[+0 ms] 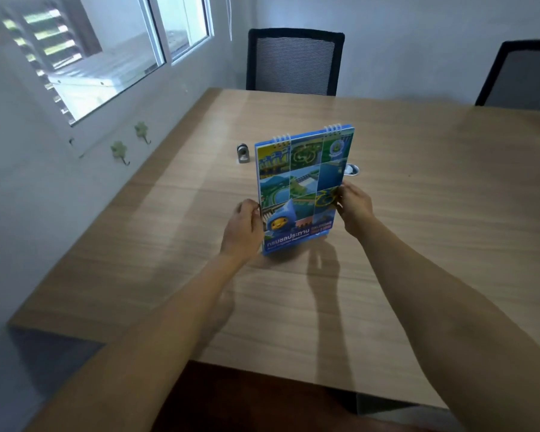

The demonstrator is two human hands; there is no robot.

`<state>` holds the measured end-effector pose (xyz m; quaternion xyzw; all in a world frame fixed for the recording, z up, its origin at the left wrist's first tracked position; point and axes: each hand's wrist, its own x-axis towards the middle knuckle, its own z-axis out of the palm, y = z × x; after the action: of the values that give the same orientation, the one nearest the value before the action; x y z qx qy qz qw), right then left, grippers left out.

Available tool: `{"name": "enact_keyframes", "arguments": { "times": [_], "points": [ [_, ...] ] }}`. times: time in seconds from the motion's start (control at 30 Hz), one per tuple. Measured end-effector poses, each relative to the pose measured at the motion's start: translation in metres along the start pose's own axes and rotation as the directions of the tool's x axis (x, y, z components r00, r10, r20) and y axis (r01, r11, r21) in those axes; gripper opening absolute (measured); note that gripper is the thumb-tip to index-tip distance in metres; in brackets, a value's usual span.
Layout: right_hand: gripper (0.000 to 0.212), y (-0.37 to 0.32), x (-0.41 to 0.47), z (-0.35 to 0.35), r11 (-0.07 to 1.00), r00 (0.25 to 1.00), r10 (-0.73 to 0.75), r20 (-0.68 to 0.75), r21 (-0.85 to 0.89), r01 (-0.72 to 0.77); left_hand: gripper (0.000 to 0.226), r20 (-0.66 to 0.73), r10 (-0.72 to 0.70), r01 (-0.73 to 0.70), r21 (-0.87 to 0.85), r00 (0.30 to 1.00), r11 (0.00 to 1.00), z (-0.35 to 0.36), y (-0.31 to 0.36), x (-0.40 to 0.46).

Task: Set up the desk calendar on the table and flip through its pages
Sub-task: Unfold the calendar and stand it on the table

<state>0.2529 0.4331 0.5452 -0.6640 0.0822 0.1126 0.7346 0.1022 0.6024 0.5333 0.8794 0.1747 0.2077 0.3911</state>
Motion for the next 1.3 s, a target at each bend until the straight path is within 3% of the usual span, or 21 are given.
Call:
{"name": "enact_keyframes", "arguments": {
  "times": [0.23, 0.4, 0.57, 0.73, 0.8, 0.9, 1.0, 1.03, 1.13, 1.3],
  "points": [
    [0.033, 0.002, 0.001, 0.007, 1.000, 0.999, -0.005, -0.040, -0.018, 0.004, 0.026, 0.180, 0.071, -0.082, 0.057, 0.981, 0.995, -0.045, -0.007, 0.043],
    [0.031, 0.004, -0.002, 0.011, 1.000, 0.998, -0.009, -0.069, 0.003, 0.009, 0.026, 0.306, 0.269, -0.327, 0.157, 0.913, 0.932, -0.058, 0.000, 0.066],
    [0.027, 0.006, -0.003, 0.014, 0.999, 0.996, 0.032, -0.088, 0.002, -0.032, 0.027, 0.415, 0.336, -0.408, 0.095, 0.845, 0.908, -0.056, -0.002, 0.080],
    [0.032, 0.006, -0.005, 0.015, 0.998, 0.994, 0.046, -0.100, -0.044, -0.050, 0.016, 0.367, 0.407, -0.441, 0.012, 0.836, 0.897, -0.048, -0.002, 0.073],
    [0.028, 0.001, -0.014, 0.018, 0.989, 0.997, 0.027, -0.068, -0.146, -0.037, 0.012, 0.372, 0.392, -0.436, 0.040, 0.842, 0.899, -0.046, -0.002, 0.072],
    [0.067, 0.006, -0.031, 0.020, 0.951, 0.995, -0.079, -0.058, -0.303, 0.058, 0.025, 0.407, 0.338, -0.382, 0.031, 0.849, 0.923, -0.045, -0.002, 0.073],
    [0.059, 0.041, -0.075, 0.024, 0.836, 0.942, -0.333, -0.033, -0.473, 0.278, 0.026, 0.435, 0.331, -0.389, 0.048, 0.837, 0.920, -0.046, 0.000, 0.072],
    [0.073, 0.057, -0.089, 0.027, 0.790, 0.931, -0.365, -0.001, -0.529, 0.309, 0.022, 0.432, 0.331, -0.396, 0.068, 0.839, 0.916, -0.047, 0.001, 0.071],
    [0.120, 0.099, -0.110, 0.037, 0.654, 0.943, -0.333, 0.028, -0.713, 0.252, 0.018, 0.420, 0.344, -0.421, 0.105, 0.840, 0.901, -0.047, 0.004, 0.069],
    [0.140, 0.107, -0.116, 0.073, 0.551, 0.924, -0.377, -0.059, -0.816, 0.173, 0.021, 0.416, 0.336, -0.421, 0.133, 0.845, 0.897, -0.050, 0.008, 0.063]
  ]
}}
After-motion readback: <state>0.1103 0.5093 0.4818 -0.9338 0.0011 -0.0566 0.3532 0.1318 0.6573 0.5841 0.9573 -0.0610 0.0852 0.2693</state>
